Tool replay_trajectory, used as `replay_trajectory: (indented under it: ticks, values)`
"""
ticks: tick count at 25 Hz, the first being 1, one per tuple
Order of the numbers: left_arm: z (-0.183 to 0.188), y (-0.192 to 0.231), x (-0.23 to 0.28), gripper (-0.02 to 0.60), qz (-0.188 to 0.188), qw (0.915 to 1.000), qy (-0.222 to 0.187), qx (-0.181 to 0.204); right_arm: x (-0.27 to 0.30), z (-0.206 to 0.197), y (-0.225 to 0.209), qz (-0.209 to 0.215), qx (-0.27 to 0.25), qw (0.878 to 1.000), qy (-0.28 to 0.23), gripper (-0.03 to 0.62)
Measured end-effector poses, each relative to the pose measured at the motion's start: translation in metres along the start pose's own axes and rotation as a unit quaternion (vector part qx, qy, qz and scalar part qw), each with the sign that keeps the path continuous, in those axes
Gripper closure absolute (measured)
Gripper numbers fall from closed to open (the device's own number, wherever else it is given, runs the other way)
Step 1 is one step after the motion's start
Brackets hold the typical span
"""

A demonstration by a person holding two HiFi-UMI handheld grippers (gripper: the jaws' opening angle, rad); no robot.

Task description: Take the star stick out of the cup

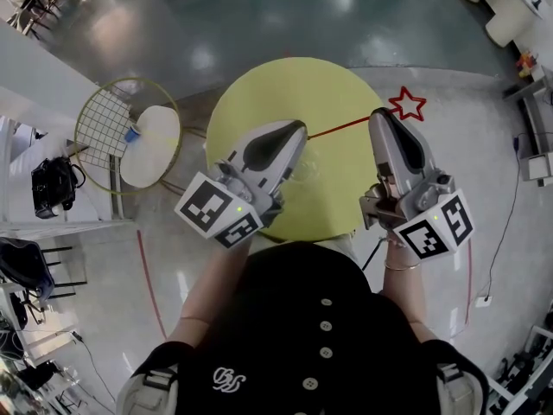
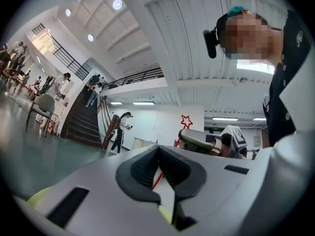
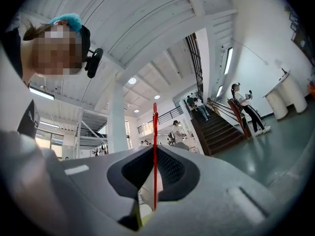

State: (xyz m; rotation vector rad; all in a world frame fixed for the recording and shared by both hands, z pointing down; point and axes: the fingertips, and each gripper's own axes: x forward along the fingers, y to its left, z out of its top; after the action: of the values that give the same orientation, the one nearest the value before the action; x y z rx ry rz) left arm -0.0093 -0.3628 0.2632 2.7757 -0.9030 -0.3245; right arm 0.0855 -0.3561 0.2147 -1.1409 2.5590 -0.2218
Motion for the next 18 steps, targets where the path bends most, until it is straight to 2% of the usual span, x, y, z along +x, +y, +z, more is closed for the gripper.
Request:
replay_trajectory:
  ticks: [18]
  values:
    - [-0.012,-0.003,0.009,0.569,0.011,0.9994,0.027,-0.019,0.0,-0.005,-0.004,0.003,-0.001,1.0,0.022,0.579]
